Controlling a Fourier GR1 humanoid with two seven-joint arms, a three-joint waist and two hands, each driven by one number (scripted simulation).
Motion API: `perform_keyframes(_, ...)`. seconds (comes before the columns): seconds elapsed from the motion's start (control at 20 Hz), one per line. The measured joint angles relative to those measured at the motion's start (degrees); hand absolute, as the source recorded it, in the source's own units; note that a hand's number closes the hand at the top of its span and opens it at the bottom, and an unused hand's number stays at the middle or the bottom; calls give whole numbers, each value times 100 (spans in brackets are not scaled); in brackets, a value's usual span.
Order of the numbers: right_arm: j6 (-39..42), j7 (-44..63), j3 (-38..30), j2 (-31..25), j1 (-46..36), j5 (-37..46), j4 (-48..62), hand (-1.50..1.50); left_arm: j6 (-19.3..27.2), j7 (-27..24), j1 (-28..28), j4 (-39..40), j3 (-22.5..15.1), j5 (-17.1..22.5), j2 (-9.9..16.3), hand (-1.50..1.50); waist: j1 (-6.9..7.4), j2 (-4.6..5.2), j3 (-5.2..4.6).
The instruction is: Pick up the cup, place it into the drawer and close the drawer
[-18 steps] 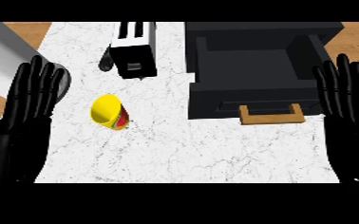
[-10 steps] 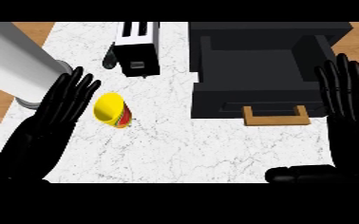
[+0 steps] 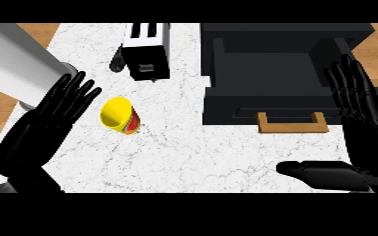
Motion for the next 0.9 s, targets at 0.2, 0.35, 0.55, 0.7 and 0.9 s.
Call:
perform_keyframes(0.2, 57, 0, -37, 16, -28, -11, 18, -150, -128, -239, -127, 631, 176, -303, -4, -150, 1, -1, 2)
perform_keyframes(0.35, 51, -159, -13, 79, 8, 67, 101, -150, -197, -558, -269, 1152, 306, -694, 17, -150, -3, 0, 2)
perform_keyframes(0.55, 144, -99, -143, 20, -76, -56, 120, -150, -263, -1195, -491, 2070, 441, -1324, 29, -150, -15, 3, 2)
perform_keyframes(0.7, 213, -53, -260, -51, -187, -130, 207, -150, -213, -1668, -722, 2792, 545, -1765, 87, -150, -21, 6, 0)
perform_keyframes(0.9, 217, -221, -217, 30, -145, -39, 318, -150, -116, -2370, -893, 3654, 538, -2353, 94, -150, -20, 6, 1)
